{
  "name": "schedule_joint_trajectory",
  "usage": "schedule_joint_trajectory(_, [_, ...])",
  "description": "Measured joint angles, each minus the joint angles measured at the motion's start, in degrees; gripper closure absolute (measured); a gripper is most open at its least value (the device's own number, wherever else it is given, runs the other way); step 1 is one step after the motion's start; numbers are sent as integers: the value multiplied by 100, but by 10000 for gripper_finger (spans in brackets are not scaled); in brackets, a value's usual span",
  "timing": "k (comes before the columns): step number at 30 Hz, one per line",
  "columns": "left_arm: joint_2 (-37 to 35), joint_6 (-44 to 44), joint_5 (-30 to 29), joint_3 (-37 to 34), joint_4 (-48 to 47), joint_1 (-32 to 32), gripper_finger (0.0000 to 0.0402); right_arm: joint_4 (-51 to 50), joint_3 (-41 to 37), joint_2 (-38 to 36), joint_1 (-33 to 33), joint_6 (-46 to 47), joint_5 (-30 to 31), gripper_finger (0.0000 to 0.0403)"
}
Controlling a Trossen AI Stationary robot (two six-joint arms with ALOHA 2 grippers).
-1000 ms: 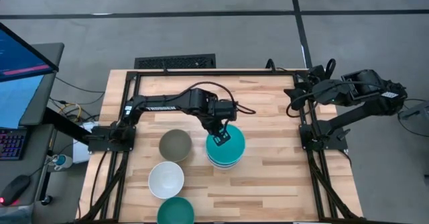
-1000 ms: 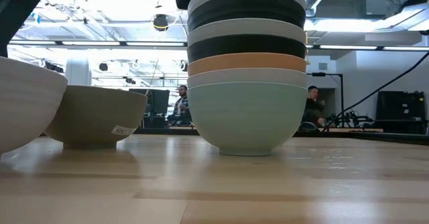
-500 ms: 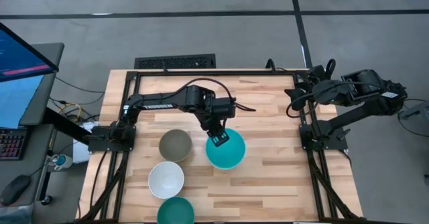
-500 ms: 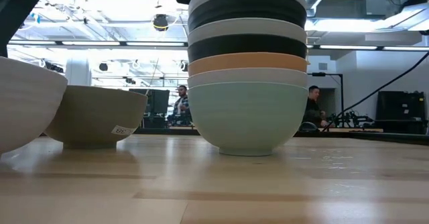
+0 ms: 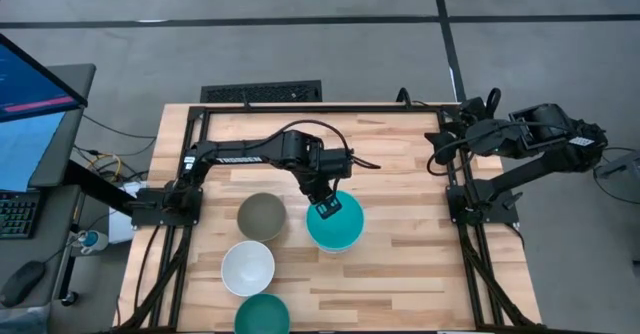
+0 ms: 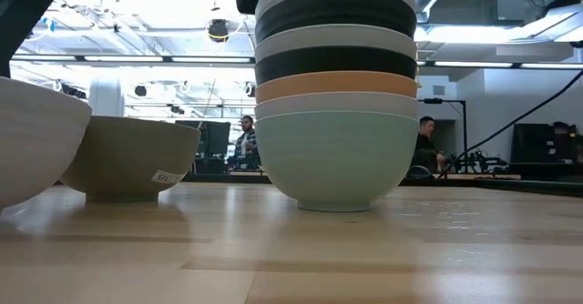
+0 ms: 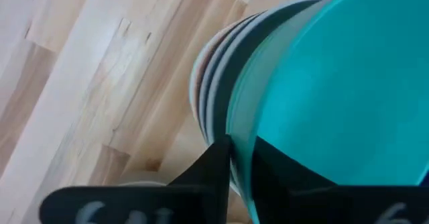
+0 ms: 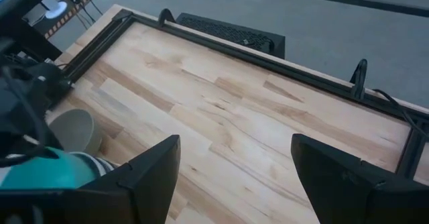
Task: Nest bowls inside each other
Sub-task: Stack the blue bowl on the white bowl, then stack the gray bowl on the blue bowl
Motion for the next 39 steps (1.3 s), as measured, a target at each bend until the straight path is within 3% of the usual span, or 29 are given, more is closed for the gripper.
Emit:
schedule_joint_trajectory(4, [14,-2,6,-300,163,-2,360,0,0,0,0,1,-6,97])
schedule_joint_trajectory(30, [-50,265,-158,-298,234,113,362,-107,0,0,0,-1,-7,97])
schedule_joint_trajectory(34, [-64,471,-394,-161,110,113,341,-135,0,0,0,-3,-7,97])
schedule_joint_trajectory(39, [-263,713,-906,381,-165,109,281,-135,0,-7,-4,-3,-5,97])
